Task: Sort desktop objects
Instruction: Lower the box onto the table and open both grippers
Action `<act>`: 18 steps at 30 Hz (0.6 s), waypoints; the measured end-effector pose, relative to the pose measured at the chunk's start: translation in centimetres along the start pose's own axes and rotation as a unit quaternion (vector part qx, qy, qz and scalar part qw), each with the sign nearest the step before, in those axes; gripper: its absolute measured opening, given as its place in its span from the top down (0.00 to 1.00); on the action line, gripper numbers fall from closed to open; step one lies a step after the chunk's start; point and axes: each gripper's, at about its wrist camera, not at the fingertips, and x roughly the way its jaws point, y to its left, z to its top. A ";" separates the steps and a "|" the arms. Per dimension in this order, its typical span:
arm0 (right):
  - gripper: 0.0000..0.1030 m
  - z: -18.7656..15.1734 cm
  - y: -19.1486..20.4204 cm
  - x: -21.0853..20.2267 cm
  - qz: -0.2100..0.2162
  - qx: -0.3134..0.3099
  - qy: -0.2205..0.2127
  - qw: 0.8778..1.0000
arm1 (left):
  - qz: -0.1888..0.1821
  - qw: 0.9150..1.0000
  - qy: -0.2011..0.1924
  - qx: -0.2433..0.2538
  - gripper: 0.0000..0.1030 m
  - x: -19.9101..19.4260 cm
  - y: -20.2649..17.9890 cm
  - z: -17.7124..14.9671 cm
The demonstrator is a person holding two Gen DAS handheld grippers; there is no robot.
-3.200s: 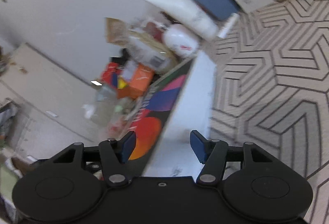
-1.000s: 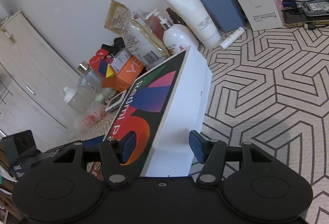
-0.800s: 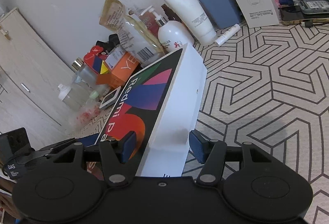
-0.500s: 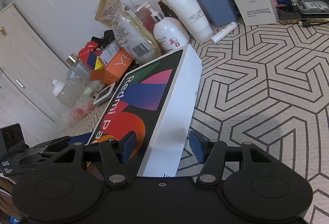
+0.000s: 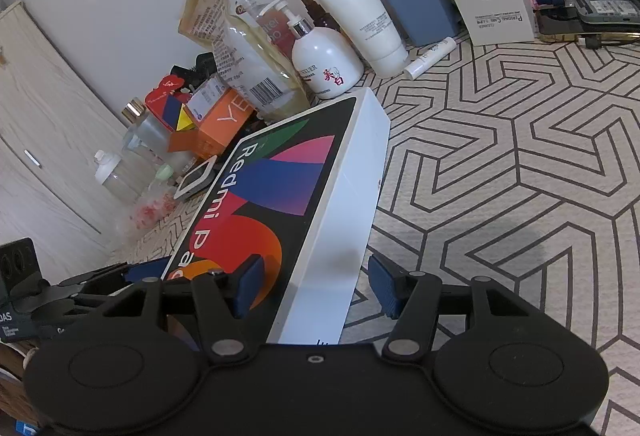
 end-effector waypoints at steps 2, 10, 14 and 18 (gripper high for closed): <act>0.38 0.0 0.0 0.0 -0.002 -0.002 -0.001 1.000 | 0.001 1.000 0.000 0.000 0.15 0.0 0.0 0.0; 0.37 0.1 -0.1 0.0 -0.005 -0.001 0.000 1.000 | 0.003 1.000 0.002 -0.008 0.08 0.2 0.3 0.0; 0.36 0.0 0.1 0.0 -0.009 -0.006 -0.001 1.000 | 0.009 1.000 -0.004 -0.005 0.09 -0.1 0.1 -0.1; 0.36 0.2 0.5 -0.5 -0.024 -0.008 -0.002 1.000 | 0.011 0.999 -0.048 0.005 0.11 -2.3 -0.6 -0.4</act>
